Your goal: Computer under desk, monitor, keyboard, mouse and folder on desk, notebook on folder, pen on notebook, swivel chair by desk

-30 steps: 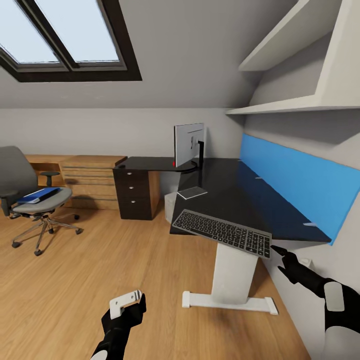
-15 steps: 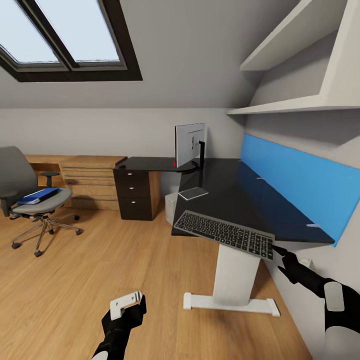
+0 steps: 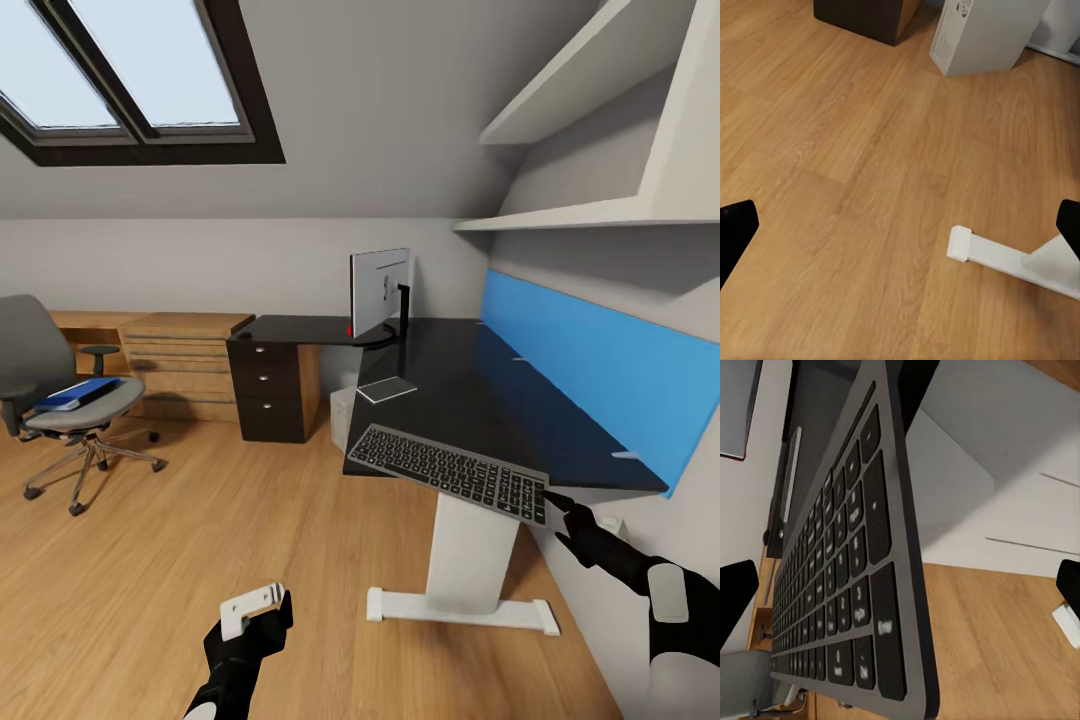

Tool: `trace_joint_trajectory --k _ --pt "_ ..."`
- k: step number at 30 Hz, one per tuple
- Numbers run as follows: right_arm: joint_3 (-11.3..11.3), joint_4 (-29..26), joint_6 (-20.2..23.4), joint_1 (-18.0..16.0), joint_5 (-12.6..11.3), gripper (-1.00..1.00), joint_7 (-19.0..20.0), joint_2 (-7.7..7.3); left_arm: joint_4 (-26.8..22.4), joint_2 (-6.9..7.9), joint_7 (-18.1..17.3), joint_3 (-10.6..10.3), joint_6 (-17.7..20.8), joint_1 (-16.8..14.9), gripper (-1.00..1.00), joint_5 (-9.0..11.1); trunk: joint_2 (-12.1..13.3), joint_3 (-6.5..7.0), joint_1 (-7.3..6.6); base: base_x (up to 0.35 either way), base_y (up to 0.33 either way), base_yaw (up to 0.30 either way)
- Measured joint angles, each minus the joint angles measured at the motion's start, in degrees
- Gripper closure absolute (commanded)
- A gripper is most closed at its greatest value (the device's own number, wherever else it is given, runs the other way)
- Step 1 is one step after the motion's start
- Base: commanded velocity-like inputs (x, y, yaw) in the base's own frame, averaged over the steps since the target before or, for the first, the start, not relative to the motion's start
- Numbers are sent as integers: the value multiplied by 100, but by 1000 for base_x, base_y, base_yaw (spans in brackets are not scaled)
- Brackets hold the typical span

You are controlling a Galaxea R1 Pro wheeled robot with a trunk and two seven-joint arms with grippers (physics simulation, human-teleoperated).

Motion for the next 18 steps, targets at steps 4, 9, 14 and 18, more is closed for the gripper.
trace_joint_trajectory --k 4,9,14,18 --pt "0 0 0 0 0 -100 0 2 0 0 -2 5 0 0 -100 0 0 0 0 30 0 0" --pt "0 0 0 0 0 -100 0 2 0 0 -1 4 0 0 -100 0 0 0 -1 131 0 0" --pt "0 0 0 0 0 -100 0 2 0 0 5 0 0 0 -100 0 0 0 0 34 0 0" --pt "0 0 0 0 0 -100 -1 2 0 0 5 -1 0 0 -100 0 0 0 0 8 0 0"
